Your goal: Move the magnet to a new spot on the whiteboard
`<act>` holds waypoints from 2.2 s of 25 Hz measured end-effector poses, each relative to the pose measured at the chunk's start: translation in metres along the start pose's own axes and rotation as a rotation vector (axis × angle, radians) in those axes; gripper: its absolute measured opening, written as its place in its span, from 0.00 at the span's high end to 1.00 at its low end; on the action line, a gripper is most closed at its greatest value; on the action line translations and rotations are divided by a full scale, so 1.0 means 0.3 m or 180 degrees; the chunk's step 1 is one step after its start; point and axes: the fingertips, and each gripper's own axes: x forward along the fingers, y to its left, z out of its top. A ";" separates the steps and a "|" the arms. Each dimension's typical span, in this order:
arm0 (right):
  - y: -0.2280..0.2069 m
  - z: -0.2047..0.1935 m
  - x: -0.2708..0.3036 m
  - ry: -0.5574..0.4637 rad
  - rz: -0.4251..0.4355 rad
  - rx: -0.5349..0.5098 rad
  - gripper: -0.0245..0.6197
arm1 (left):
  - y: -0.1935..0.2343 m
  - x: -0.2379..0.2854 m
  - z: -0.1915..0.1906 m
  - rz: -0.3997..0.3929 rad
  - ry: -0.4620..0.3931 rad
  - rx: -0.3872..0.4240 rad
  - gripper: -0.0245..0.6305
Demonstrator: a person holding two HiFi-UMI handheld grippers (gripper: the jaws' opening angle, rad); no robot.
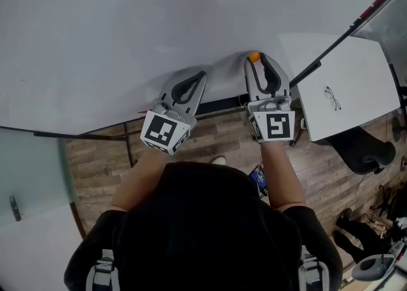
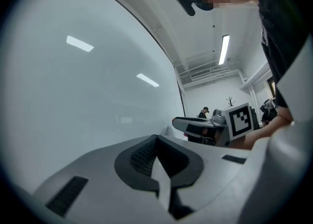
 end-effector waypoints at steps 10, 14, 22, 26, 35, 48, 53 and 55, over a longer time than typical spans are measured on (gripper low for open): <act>-0.071 -0.043 0.042 0.0001 -0.0028 -0.0129 0.77 | -0.042 0.132 -0.007 -0.0069 -0.0008 -0.0044 0.96; -0.070 -0.030 0.051 -0.0132 -0.0012 -0.0188 0.77 | -0.046 0.172 -0.020 -0.0096 0.0025 -0.0094 0.96; -0.077 -0.052 0.042 -0.0024 -0.0078 -0.0304 0.77 | -0.067 0.204 -0.030 -0.0109 0.0041 -0.0098 0.96; -0.076 -0.062 0.033 0.0066 0.0005 -0.0251 0.74 | -0.076 0.202 -0.036 -0.0133 0.0034 -0.0091 0.96; -0.042 -0.036 -0.053 0.0265 0.0102 0.0107 0.74 | -0.084 0.122 -0.010 -0.0242 -0.0016 -0.0112 0.96; 0.269 0.028 -0.210 0.0615 0.0041 0.0429 0.98 | -0.053 -0.185 -0.024 -0.0562 -0.0025 -0.0204 0.96; 0.377 0.034 -0.266 0.0746 0.0068 0.0454 0.98 | -0.056 -0.274 -0.049 -0.0750 0.0010 -0.0225 0.96; 0.405 0.030 -0.291 0.0781 0.0048 0.0495 0.98 | -0.064 -0.304 -0.063 -0.0837 0.0026 -0.0219 0.96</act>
